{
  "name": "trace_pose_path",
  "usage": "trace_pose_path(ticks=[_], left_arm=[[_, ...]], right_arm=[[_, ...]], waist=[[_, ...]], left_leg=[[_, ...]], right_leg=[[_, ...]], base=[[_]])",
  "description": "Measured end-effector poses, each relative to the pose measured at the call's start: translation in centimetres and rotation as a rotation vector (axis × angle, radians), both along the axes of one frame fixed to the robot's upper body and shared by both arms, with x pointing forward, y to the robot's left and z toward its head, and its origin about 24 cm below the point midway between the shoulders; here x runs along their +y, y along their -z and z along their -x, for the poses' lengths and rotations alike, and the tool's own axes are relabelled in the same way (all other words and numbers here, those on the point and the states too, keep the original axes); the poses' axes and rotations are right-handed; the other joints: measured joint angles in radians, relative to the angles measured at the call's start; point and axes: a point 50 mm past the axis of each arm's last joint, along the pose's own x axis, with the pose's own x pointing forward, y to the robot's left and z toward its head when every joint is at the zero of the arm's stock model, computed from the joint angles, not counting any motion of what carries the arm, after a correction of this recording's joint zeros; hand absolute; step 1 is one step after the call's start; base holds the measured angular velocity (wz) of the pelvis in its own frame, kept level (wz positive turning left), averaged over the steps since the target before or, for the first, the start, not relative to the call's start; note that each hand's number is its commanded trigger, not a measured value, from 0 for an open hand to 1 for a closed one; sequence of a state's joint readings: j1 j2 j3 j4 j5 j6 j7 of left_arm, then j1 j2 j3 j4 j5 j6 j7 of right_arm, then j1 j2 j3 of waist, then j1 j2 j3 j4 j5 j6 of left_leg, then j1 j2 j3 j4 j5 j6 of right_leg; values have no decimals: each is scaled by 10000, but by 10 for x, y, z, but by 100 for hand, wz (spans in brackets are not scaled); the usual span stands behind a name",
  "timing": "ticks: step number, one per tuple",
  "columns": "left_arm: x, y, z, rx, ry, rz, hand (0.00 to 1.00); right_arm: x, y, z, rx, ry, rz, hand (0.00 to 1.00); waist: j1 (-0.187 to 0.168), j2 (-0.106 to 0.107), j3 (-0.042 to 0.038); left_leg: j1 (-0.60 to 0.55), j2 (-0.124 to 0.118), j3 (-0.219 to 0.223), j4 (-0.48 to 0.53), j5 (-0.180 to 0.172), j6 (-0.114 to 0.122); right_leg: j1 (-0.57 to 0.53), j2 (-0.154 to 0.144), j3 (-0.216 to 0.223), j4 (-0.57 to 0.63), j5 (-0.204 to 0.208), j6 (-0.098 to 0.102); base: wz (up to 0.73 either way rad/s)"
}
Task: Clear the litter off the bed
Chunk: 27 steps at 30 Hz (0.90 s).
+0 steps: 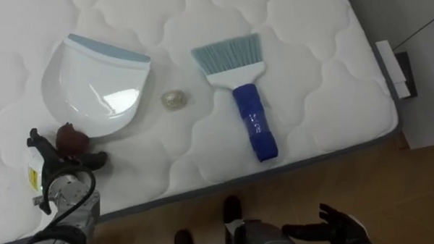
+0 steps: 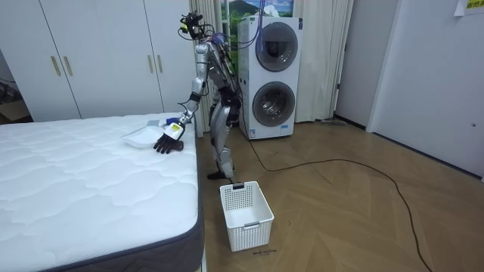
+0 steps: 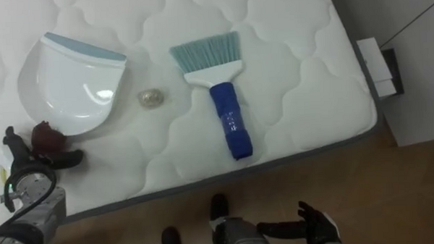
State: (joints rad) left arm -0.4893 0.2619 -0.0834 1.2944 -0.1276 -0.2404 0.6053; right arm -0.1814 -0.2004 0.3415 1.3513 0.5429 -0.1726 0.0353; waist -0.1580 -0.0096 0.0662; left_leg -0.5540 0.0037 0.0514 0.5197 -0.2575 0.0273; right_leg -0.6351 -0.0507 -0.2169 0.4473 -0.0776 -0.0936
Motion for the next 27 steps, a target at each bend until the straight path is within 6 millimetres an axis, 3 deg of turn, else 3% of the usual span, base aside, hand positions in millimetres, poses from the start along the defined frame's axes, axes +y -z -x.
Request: trace_pose_path(ticks=[6, 14, 17, 27], left_arm=[[17, -7, 1, -22, -130, -382, 100], [10, -5, -3, 249, 165, 166, 100], [0, 1, -4, 515, 633, 415, 100], [0, 0, -6, 512, 736, 609, 100]], right_arm=[[-3, 0, 3, 70, 241, -14, 0], [-8, 11, 37, 1573, 40, 216, 0], [-6, 12, 37, 1629, -33, 148, 0], [-5, 12, 35, 1755, -317, 334, 0]], waist=[[-25, -11, 7], [-34, 32, 41], [-32, 30, 43], [-14, 51, 56]], left_leg=[[-2, -15, 1, 116, -37, 33], [-98, -17, 90, 175, -82, 104], [-118, -14, 221, 166, -106, 140], [-141, -12, 282, 142, -106, 141]], right_leg=[[-39, -57, 94, 218, -129, 65], [-148, -106, 108, 282, -131, 122], [-242, -139, 155, 359, -154, 131], [-295, -144, 185, 370, -156, 128]], base=[[3], [-1], [-9], [-1]])
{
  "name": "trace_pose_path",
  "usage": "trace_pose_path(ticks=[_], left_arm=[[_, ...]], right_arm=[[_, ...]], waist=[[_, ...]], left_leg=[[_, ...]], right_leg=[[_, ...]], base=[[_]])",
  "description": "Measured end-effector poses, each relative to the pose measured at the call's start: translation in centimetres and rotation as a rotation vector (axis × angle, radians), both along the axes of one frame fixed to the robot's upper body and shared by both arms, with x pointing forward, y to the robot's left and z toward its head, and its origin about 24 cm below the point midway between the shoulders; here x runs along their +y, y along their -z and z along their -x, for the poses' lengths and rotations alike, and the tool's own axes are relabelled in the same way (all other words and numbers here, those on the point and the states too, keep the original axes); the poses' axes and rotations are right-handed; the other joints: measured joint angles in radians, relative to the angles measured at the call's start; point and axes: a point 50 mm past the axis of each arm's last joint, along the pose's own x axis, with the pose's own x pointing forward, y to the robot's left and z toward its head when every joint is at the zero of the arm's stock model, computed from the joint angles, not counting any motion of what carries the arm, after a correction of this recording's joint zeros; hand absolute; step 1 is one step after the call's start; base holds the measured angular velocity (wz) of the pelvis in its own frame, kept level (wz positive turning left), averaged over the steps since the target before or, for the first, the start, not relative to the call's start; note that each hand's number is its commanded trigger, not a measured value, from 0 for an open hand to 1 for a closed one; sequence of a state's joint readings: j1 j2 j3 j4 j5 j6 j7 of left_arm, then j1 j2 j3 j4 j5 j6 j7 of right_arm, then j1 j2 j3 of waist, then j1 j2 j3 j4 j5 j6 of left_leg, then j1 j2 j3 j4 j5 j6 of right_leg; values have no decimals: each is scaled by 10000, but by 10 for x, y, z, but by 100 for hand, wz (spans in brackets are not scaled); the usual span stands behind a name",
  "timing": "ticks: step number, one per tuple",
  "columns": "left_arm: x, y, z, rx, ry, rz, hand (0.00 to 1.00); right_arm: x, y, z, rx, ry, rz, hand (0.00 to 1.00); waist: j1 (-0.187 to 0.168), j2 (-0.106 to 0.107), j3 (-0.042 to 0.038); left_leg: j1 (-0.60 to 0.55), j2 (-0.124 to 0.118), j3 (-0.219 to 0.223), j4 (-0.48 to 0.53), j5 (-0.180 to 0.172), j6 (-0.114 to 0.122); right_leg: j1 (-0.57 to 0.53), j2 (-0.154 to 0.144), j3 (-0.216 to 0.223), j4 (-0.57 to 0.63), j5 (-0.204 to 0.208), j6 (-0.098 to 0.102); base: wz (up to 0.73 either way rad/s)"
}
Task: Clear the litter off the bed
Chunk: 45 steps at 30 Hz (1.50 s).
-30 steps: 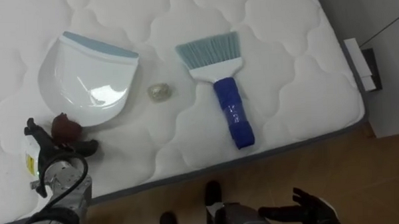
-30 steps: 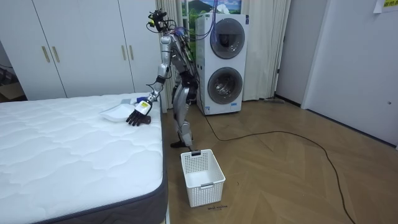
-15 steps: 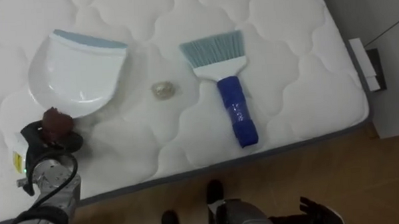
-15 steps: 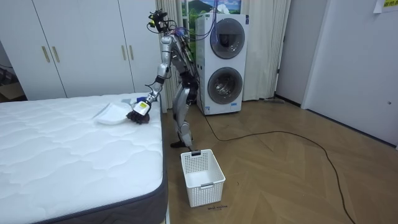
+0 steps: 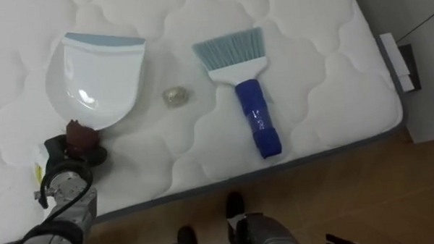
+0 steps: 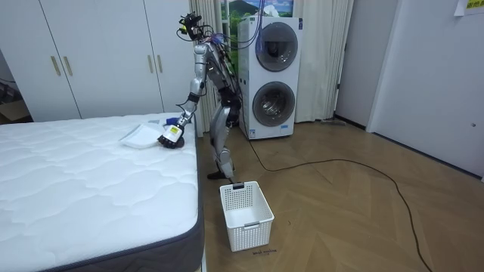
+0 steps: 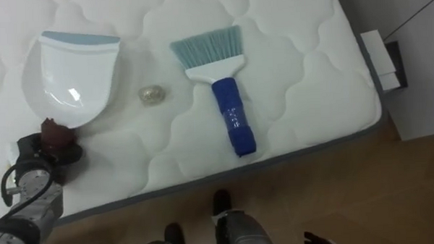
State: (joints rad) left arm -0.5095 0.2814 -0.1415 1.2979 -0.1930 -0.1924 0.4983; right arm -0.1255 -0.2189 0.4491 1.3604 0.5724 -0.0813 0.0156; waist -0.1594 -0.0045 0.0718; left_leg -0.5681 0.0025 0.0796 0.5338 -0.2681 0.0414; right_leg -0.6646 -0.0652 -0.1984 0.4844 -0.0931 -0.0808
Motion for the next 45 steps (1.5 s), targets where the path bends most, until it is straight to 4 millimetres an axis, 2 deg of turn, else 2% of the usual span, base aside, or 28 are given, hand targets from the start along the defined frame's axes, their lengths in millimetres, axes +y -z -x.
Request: trace_pose_path(ticks=[9, 16, 21, 30, 34, 35, 37, 40, 44, 45], left_arm=[[2, -1, 0, 123, 217, -350, 100], [1, -4, -2, 390, 1085, -1712, 100], [-2, -5, -3, 503, 1716, -2683, 100], [8, -13, -1, 521, 2329, -4966, 100], [8, -10, 4, 589, 2409, -5564, 100], [10, -7, 9, 681, 2393, -5719, 100], [12, -2, 17, 862, 2332, -5885, 100], [17, 3, 26, 1045, 2200, -6018, 100], [23, 0, 28, 976, 1900, -6153, 100], [24, 0, 29, 975, 1872, -6164, 100]], right_arm=[[-1, 0, 0, 102, -103, 323, 0], [-2, -2, -4, -95, 176, 210, 0], [-6, -3, -6, -594, 2024, -426, 0], [-24, -12, -19, -2237, 6923, -1728, 0], [-29, -17, -28, -2872, 8496, -2223, 0], [-31, -18, -30, -2972, 8706, -2246, 0], [-32, -19, -32, -3073, 9072, -2279, 0], [-34, -22, -36, -3331, 9293, -2209, 0], [-34, -24, -40, -3585, 9557, -2280, 0], [-35, -24, -40, -3623, 9584, -2276, 0]], waist=[[19, 35, 21], [56, 184, 110], [250, 210, 95], [395, 257, 61], [543, 280, -7], [551, 320, -96], [536, 324, -209], [556, 302, -222], [582, 253, -244], [581, 249, -244]], left_leg=[[37, 7, 10, 2, 0, -1], [36, 19, 9, 2, 1, -2], [35, 20, 97, -33, 0, -1], [7, 4, 263, 154, 2, 6], [53, -9, 326, 163, -1, 13], [59, -10, 345, 161, -1, 12], [121, -14, 413, 160, 2, 8], [202, -23, 484, 161, 1, 5], [170, -20, 489, 104, 8, -10], [182, -14, 489, 105, 10, -13]], right_leg=[[5, 29, 55, 3, 0, -1], [1, 32, 57, 2, 10, 2], [-41, 20, 88, 0, 23, -5], [-130, -60, 113, 198, 18, -4], [-151, -63, 201, 341, 9, -23], [-151, -60, 210, 352, 14, -31], [-130, -58, 252, 398, 14, -45], [-92, -74, 319, 486, -10, -62], [-76, -29, 307, 297, 42, -31], [-52, -27, 299, 290, 72, -76]], base=[[0], [0], [-3], [-1], [-3], [0], [-6], [-1], [4], [-3]])
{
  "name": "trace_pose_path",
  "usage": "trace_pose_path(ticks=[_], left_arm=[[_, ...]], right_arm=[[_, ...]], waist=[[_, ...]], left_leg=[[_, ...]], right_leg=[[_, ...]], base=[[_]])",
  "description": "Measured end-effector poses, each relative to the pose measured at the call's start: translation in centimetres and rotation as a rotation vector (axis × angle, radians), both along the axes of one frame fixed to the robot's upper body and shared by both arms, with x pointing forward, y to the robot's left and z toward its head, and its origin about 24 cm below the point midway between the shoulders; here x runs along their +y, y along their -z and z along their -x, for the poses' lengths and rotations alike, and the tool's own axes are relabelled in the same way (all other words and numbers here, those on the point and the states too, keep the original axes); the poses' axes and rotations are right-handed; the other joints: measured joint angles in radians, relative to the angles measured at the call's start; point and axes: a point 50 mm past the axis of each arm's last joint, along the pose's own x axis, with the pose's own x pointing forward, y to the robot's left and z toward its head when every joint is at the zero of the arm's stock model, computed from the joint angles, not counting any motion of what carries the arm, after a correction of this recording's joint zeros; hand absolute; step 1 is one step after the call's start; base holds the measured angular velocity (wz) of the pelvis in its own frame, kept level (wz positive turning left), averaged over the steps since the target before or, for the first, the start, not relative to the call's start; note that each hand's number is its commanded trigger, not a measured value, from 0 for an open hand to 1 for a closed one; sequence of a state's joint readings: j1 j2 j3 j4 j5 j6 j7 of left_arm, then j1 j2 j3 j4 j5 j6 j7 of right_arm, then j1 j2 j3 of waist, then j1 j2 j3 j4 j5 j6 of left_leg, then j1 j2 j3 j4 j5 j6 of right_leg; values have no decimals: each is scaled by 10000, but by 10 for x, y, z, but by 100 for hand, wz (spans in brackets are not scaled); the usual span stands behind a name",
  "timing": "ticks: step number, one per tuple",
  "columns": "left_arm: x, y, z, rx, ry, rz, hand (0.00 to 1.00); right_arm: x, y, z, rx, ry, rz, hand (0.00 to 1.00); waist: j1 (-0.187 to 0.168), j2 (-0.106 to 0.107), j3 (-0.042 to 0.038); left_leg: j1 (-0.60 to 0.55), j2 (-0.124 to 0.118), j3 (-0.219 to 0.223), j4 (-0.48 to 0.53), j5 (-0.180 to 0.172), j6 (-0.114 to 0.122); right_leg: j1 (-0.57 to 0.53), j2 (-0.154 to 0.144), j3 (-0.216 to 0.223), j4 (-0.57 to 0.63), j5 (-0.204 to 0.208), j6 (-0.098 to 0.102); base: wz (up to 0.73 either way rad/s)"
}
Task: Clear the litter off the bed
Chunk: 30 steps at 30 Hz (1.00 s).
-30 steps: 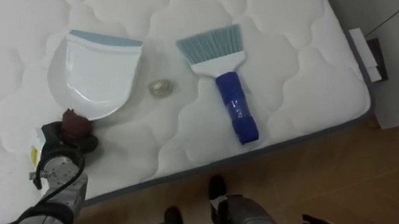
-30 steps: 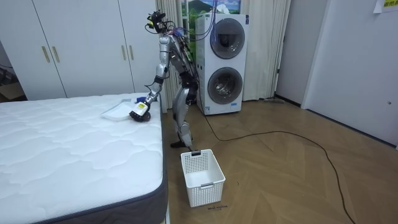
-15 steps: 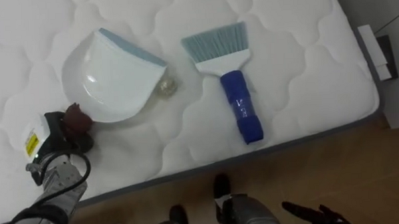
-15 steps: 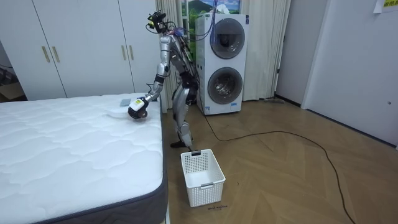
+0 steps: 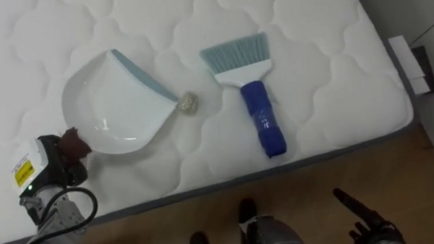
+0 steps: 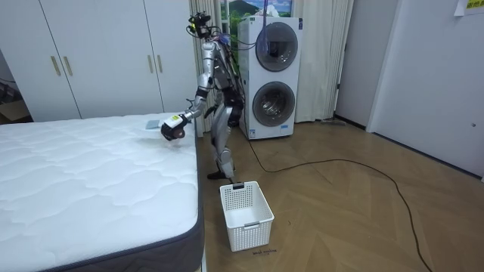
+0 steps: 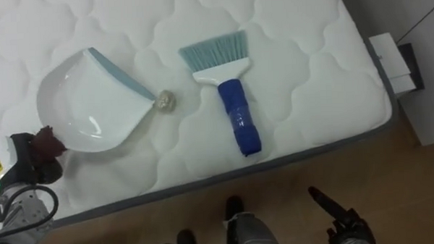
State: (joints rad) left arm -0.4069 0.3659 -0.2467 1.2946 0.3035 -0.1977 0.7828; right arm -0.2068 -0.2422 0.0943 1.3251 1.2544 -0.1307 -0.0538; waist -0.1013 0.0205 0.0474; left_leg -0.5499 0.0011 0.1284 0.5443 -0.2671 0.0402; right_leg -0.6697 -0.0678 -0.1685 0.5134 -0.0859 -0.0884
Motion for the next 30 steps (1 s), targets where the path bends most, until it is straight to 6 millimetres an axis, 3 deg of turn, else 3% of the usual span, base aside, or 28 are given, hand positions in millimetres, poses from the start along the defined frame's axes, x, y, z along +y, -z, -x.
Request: trace_pose_path(ticks=[12, 18, 23, 30], left_arm=[[-1, 2, 7, -517, 163, 213, 100], [-1, 4, 11, -562, 180, 228, 100], [0, 10, 22, -381, 137, 229, 100], [-1, 20, 35, 133, 281, 195, 100]], right_arm=[[-3, -7, -9, -422, 373, 537, 0], [-4, -21, -30, -1269, 694, 872, 0], [-2, -36, -51, -1492, -452, 2120, 0], [6, -62, -77, -1986, -2020, 4116, 0]], waist=[[188, -36, -19], [295, -107, -45], [305, -207, -105], [421, -262, -80]], left_leg=[[38, 96, 27, -142, 52, 26], [208, 18, 105, -433, 122, 121], [213, 10, 106, -427, 184, 165], [237, -47, 201, -516, 220, 222]], right_leg=[[213, 148, -47, -575, 369, 14], [195, 15, 12, -509, 302, 130], [254, -20, -33, -553, 272, 165], [165, -95, 34, -476, 223, 212]], base=[[-4], [2], [0], [-1]])
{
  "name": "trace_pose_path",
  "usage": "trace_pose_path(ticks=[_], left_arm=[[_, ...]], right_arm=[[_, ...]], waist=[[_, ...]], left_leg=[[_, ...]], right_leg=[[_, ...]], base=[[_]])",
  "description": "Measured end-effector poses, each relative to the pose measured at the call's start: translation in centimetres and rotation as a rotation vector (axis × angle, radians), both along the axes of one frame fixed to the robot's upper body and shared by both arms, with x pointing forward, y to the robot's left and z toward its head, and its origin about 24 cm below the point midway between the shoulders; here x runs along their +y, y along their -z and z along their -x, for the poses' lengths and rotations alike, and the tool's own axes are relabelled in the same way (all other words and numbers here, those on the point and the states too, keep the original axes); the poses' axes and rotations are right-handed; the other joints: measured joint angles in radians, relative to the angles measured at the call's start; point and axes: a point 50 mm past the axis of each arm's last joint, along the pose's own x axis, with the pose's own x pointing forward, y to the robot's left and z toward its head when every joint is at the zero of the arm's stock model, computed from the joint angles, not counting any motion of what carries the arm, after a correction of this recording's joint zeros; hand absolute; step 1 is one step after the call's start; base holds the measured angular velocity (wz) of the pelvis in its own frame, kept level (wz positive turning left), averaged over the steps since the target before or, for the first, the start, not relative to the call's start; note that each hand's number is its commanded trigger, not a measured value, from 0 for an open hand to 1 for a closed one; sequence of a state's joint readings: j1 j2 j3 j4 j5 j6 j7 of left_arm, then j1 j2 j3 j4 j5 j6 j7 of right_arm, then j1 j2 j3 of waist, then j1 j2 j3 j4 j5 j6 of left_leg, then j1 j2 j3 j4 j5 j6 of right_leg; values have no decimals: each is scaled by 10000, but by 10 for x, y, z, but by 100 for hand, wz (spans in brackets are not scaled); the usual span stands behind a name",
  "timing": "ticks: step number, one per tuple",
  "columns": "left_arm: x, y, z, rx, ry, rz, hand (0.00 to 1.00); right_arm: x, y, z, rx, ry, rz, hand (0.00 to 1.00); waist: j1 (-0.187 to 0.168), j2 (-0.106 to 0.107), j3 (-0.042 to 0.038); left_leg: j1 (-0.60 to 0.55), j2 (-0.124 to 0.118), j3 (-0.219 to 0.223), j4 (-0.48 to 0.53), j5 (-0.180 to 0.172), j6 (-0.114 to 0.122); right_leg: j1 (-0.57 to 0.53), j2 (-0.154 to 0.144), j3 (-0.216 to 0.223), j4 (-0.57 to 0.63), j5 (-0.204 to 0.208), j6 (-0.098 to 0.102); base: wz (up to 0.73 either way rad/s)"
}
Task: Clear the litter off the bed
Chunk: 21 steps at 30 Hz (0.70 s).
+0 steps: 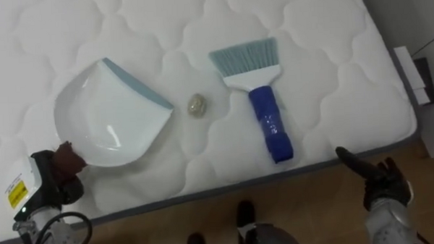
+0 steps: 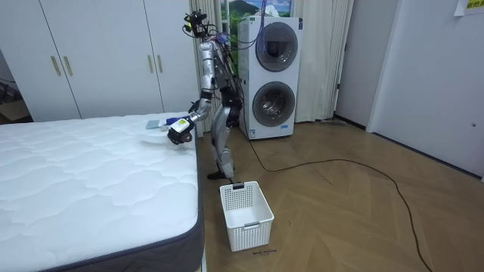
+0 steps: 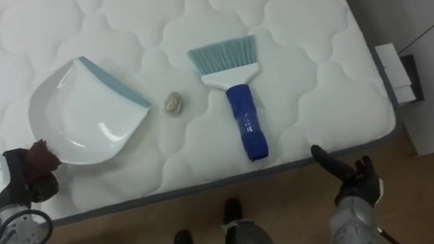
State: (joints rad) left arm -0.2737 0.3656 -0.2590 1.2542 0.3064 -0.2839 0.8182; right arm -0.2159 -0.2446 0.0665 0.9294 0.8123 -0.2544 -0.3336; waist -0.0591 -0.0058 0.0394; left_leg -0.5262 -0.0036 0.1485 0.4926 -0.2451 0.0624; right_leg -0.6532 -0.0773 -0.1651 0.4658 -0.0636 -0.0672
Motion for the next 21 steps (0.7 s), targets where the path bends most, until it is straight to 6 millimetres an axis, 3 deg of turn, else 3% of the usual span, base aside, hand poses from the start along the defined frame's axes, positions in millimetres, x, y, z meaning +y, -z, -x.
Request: trace_pose_path(ticks=[6, 11, 21], left_arm=[[-5, 2, 0, 16, 95, 158, 100], [-9, 3, -3, 126, 401, 211, 100], [-20, 10, -4, 723, 783, 715, 100]], right_arm=[[7, -12, -9, -21, -912, 2067, 0], [19, -31, -29, -681, -1745, 3353, 0], [32, -42, -44, -1150, -2500, 3950, 0]], waist=[[152, 2, 2], [273, 40, 27], [481, 44, 34]], left_leg=[[-29, -16, 98, -156, 9, 13], [-44, -16, 99, -199, 10, 15], [-31, -13, 78, -451, 119, 27]], right_leg=[[-100, -63, -10, -14, 7, 1], [-129, -73, -25, -19, 1, 11], [-95, -137, -294, -191, -69, 33]], base=[[2], [0], [4]])
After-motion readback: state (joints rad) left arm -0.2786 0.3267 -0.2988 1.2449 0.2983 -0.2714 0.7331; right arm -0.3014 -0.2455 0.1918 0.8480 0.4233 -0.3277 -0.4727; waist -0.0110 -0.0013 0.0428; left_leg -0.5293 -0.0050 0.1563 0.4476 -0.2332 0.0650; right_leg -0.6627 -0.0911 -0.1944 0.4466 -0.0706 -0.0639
